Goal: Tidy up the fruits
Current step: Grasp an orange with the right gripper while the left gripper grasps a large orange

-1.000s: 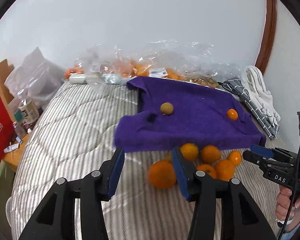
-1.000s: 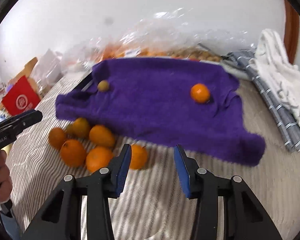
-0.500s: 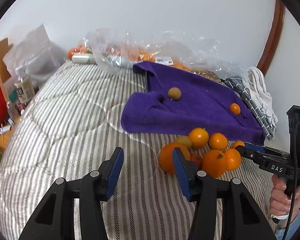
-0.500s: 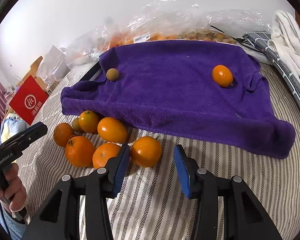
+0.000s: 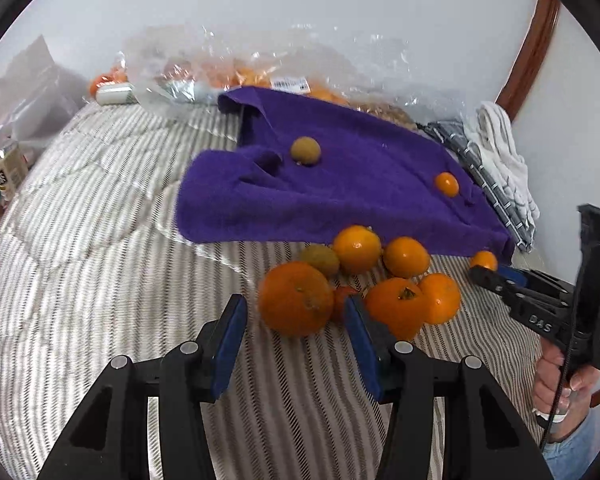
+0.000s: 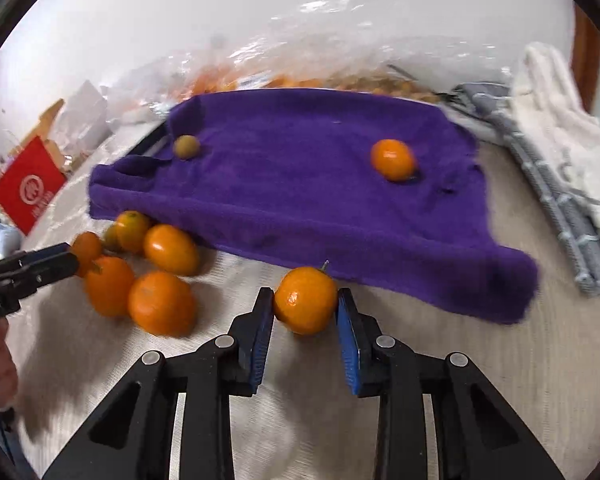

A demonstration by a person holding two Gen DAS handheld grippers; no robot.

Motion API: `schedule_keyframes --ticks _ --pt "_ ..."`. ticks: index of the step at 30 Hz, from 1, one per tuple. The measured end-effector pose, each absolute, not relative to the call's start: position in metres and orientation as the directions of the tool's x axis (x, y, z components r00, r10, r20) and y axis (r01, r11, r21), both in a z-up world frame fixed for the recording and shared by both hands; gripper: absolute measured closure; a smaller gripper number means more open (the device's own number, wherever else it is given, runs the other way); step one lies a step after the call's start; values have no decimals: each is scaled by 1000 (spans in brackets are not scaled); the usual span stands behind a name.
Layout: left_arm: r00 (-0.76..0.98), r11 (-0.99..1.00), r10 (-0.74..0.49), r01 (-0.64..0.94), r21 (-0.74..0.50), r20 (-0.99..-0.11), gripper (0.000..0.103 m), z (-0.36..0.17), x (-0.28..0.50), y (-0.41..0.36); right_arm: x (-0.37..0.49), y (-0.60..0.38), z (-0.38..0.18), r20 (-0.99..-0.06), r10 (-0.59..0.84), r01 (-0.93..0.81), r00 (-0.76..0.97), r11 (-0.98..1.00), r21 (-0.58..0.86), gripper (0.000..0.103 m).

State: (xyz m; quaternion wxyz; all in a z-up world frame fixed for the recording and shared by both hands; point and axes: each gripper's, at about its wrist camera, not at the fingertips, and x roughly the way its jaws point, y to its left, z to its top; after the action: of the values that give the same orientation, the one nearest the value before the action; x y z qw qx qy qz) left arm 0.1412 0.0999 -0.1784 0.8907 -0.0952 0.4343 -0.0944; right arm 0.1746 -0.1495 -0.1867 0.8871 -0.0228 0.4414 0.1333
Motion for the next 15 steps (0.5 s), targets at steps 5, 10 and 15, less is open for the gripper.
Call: schedule_keyframes --ticks 5,10,15 --pt "596 954 -274 70 -291 -754 52 -184 149 97 172 -178 -193 -787 220 -224 577 969 107 72" --pt "617 956 -266 72 -284 -740 65 -182 144 102 174 -185 -196 -772 253 -214 584 964 155 72" --pt "620 958 -253 55 -280 -743 65 -176 136 117 175 -181 -198 -780 241 -219 577 966 136 71"
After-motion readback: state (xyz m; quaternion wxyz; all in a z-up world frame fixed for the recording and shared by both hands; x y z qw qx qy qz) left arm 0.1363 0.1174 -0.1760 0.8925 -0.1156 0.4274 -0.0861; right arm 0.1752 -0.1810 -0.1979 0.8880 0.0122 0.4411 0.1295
